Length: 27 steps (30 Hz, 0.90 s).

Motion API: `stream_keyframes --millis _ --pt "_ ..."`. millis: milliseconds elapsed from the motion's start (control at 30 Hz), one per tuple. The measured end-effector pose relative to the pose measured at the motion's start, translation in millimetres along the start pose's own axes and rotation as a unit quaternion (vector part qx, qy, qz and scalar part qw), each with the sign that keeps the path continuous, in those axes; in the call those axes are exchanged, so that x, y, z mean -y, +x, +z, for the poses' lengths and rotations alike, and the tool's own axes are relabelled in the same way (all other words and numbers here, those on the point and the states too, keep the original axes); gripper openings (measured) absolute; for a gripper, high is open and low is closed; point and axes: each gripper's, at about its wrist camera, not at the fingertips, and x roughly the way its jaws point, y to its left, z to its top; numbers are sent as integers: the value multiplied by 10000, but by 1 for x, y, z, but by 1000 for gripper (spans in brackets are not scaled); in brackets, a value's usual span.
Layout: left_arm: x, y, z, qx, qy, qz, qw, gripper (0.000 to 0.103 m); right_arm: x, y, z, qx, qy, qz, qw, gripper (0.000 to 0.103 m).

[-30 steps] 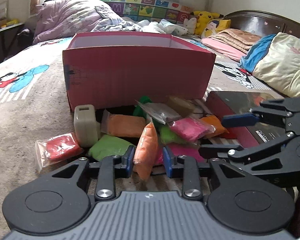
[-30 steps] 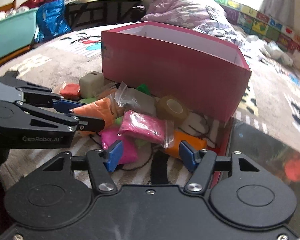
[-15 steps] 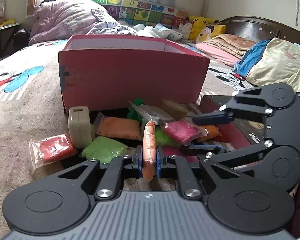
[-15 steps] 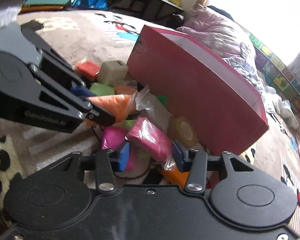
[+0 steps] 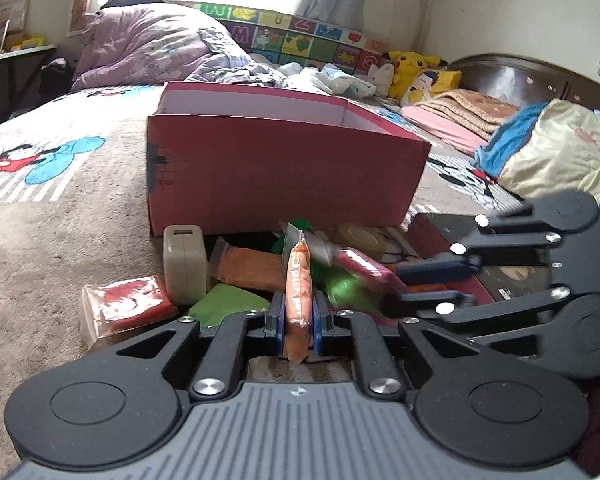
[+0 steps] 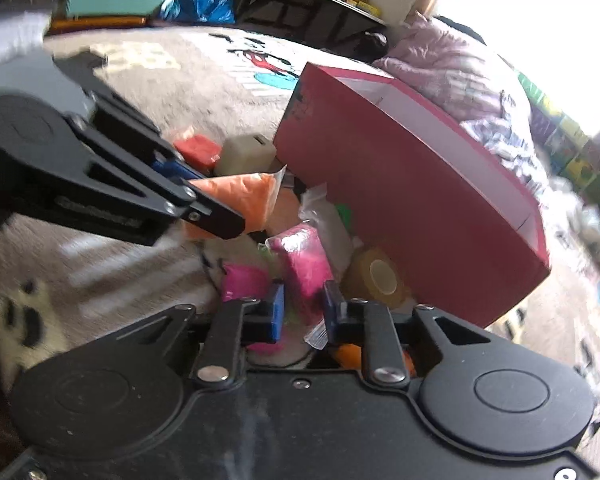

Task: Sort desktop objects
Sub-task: 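Carry the orange packet into the pink box with the left gripper while the right holds the pink packet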

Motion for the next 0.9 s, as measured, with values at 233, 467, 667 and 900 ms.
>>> stream_keyframes --millis 233,467,667,900 --pt "-5 -9 3 89 -215 5 9997 12 49 -1 -22 -241 2559 1039 9608 19" --pt "-4 -19 7 135 -324 46 9994 12 45 1 -34 -192 2607 551 9637 27" --pt "-2 -27 17 214 -362 91 9991 12 49 2 -41 41 2853 477 9573 25" --pt "3 -34 37 317 -256 115 9991 12 46 -1 -57 115 3147 532 9476 18"
